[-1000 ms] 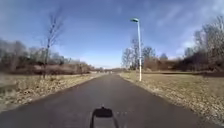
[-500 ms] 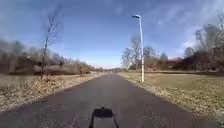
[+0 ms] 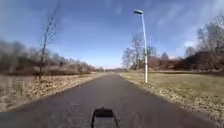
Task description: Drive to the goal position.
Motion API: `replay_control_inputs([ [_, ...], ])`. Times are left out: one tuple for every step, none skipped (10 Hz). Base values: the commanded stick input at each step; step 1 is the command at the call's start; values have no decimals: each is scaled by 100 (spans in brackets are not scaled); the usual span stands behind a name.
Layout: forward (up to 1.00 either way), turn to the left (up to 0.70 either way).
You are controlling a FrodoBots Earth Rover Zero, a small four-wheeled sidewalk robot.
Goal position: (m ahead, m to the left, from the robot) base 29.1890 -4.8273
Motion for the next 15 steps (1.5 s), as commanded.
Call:
replay_control_inputs([
  [100,8],
  [100,8],
  [100,8],
  [100,8],
  [100,9],
  [100,9],
  [100,8],
  [100,8],
  [100,7],
  [100,6],
  [100,5],
  [100,5],
  [100,5],
  [100,5],
  [100,5],
])
